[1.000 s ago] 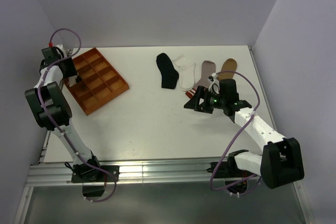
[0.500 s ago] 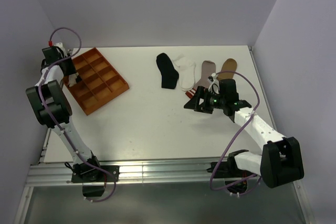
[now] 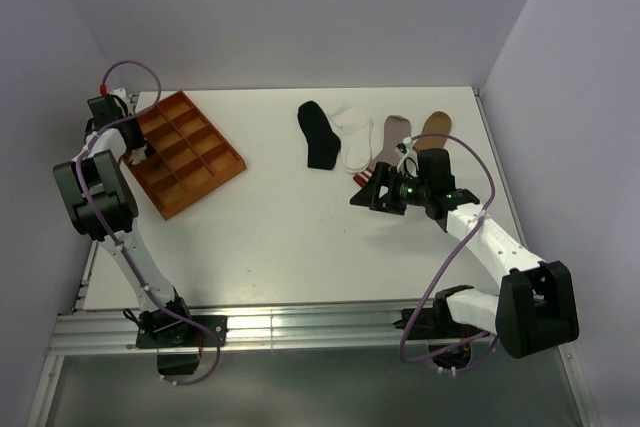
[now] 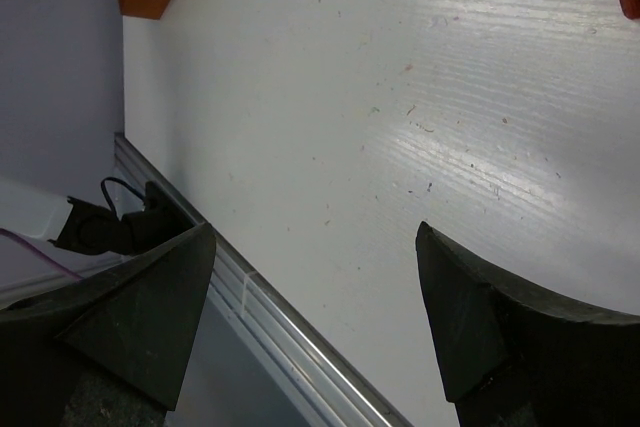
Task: Roll the socks
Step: Place the sock in the storage box.
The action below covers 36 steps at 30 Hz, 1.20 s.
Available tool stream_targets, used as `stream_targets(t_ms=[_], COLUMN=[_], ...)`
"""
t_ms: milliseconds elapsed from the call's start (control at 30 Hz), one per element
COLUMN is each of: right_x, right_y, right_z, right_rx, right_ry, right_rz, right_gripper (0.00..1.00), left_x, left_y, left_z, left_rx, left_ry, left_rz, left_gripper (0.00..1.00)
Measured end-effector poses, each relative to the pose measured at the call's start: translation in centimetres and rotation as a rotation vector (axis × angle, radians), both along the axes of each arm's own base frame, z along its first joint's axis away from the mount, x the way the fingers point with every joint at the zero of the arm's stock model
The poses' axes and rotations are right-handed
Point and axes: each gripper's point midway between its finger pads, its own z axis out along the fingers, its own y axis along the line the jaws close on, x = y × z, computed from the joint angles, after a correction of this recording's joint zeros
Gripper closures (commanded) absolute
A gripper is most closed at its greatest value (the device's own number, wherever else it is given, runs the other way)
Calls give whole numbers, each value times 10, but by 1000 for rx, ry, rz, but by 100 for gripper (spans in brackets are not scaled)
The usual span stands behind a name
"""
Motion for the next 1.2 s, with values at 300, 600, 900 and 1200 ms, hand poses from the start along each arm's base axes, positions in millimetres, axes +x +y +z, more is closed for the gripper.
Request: stream_targets(t_ms=[300,600,900,1200], right_x=[0,0,1,6], right_y=[0,0,0,-2], right_z=[0,0,0,0], right_rx=[0,-1,-2,-10], right_ry=[-1,-1,1,-7], right_rz=[-1,-2,-6,-30], right_gripper=[12,12,12,14], left_x=[1,6,19,13], left_y=[-4,-4,-2,5], left_z=[-5,-10,-11,-6], left_rx=[30,37,53,59], left_ry=[3,44,55,66], left_rz=[6,16,4,63], left_gripper=[92,87,61,43])
